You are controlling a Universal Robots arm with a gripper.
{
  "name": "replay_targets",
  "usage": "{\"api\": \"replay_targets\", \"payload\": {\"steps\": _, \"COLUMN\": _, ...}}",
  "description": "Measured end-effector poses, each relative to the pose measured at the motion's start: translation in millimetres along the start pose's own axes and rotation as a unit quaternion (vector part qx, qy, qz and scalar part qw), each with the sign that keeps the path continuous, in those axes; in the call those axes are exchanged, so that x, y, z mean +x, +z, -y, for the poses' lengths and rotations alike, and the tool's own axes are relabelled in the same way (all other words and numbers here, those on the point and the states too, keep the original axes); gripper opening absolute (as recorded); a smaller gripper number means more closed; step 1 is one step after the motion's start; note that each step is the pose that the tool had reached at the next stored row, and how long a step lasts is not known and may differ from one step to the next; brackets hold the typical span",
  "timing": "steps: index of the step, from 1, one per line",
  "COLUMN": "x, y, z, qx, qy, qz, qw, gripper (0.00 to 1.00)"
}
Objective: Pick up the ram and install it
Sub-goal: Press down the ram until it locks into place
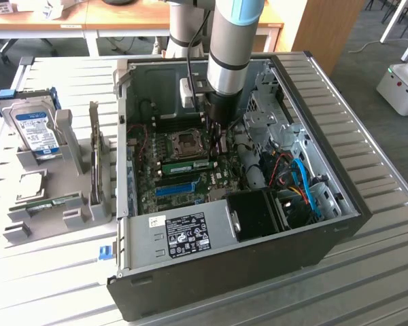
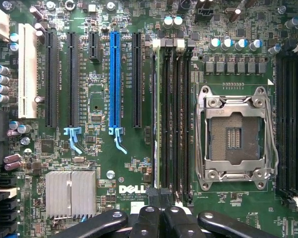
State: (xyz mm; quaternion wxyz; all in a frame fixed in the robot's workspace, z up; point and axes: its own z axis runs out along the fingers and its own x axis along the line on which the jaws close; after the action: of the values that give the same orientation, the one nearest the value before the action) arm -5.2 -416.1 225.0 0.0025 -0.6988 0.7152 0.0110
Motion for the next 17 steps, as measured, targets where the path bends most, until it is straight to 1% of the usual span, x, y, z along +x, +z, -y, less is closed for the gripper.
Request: {"api": "replay_targets", "payload": {"steps": 17, "x": 0.1, "y": 2.2, "z": 0.1, "qx": 0.0000, "qy": 0.000, "qz": -0.0001, "qw": 1.0000, "gripper": 0.11}}
